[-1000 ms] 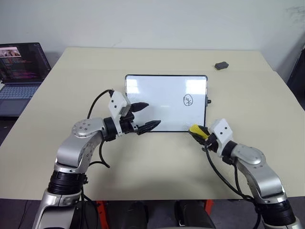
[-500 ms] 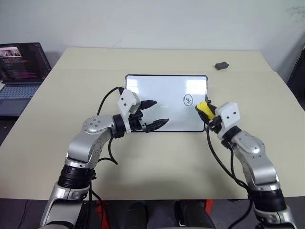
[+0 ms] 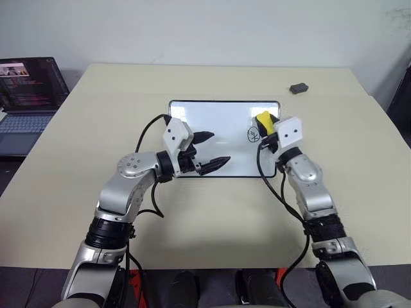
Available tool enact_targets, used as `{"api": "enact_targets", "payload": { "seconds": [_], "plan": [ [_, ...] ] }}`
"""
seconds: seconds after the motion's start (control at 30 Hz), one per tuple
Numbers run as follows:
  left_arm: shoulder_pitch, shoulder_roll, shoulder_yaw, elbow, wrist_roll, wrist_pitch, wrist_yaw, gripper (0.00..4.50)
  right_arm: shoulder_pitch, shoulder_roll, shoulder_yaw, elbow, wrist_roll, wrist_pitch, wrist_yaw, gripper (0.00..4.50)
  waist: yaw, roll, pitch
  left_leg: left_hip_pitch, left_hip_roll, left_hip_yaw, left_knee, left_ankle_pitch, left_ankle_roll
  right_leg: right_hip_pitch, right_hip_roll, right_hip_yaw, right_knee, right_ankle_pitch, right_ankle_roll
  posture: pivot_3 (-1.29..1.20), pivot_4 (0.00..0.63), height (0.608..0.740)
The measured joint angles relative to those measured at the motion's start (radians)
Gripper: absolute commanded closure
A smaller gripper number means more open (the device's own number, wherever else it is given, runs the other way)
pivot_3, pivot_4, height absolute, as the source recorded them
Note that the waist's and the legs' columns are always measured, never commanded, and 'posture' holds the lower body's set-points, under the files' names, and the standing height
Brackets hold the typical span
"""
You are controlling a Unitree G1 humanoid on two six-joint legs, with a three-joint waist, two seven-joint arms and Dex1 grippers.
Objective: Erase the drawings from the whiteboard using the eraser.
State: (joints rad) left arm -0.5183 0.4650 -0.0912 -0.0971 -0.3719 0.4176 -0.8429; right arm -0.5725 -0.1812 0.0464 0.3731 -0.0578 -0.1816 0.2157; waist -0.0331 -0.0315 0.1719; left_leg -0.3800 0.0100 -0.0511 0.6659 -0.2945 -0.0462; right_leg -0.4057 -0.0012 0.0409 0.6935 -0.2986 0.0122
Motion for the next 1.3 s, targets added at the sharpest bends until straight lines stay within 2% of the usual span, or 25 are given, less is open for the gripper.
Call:
{"api": "enact_targets", "payload": {
  "seconds": [0.17,0.3,0.5,0.73,0.9,1.13,1.3],
  "plan": [
    [0.000,0.001,0.000,0.007,0.000,0.000,0.002,0.00,-0.016,0.027,0.024,0.112,-0.012,-0.101,0.001,3.35,-0.009,-0.002,-0.002,0.006,0.000,0.002,0.002,0.000,0.000,0.003,0.000,0.002,0.004,0.000,0.000,0.00,0.150,0.740],
    [0.000,0.003,0.002,0.007,0.000,0.000,0.003,0.00,0.014,0.041,0.068,0.157,-0.042,-0.141,0.013,3.35,-0.022,-0.002,-0.001,0.025,0.000,0.001,-0.002,0.000,0.000,0.022,0.001,0.002,0.003,0.000,0.000,0.00,0.150,0.740],
    [0.001,0.003,0.003,0.007,0.000,0.000,0.007,0.00,0.051,0.046,0.132,0.166,-0.079,-0.176,0.043,3.35,-0.032,-0.002,-0.001,0.032,0.000,0.001,-0.002,0.000,0.000,0.028,0.002,0.003,0.003,0.000,0.000,0.00,0.150,0.740],
    [0.015,0.018,0.017,0.029,0.005,-0.004,0.012,0.00,0.052,0.040,0.130,0.139,-0.076,-0.173,0.041,3.35,-0.032,-0.001,0.000,0.031,0.001,0.001,-0.002,0.000,0.000,0.026,0.002,0.003,0.003,0.000,0.000,0.00,0.150,0.740],
    [0.035,0.022,0.018,0.030,0.007,-0.005,0.019,0.00,0.001,0.047,0.064,0.116,-0.046,-0.142,-0.021,3.35,-0.024,-0.001,0.000,0.016,0.001,0.000,-0.001,0.000,0.000,0.014,0.001,0.002,0.002,0.000,0.000,0.00,0.150,0.740],
    [0.041,0.023,0.018,0.030,0.007,-0.005,0.024,0.00,-0.066,0.046,0.038,0.137,-0.067,-0.115,-0.101,3.35,-0.022,0.000,0.000,0.014,0.001,0.000,-0.004,0.000,0.000,0.014,0.001,0.001,-0.005,0.000,0.000,0.00,0.150,0.740],
    [0.043,0.023,0.018,0.028,0.006,-0.004,0.024,0.00,-0.055,0.059,0.060,0.143,-0.068,-0.113,-0.059,3.35,-0.024,0.000,0.000,0.016,0.001,0.000,-0.004,0.000,0.000,0.016,0.001,0.001,-0.003,0.000,0.000,0.00,0.150,0.740]
  ]
}}
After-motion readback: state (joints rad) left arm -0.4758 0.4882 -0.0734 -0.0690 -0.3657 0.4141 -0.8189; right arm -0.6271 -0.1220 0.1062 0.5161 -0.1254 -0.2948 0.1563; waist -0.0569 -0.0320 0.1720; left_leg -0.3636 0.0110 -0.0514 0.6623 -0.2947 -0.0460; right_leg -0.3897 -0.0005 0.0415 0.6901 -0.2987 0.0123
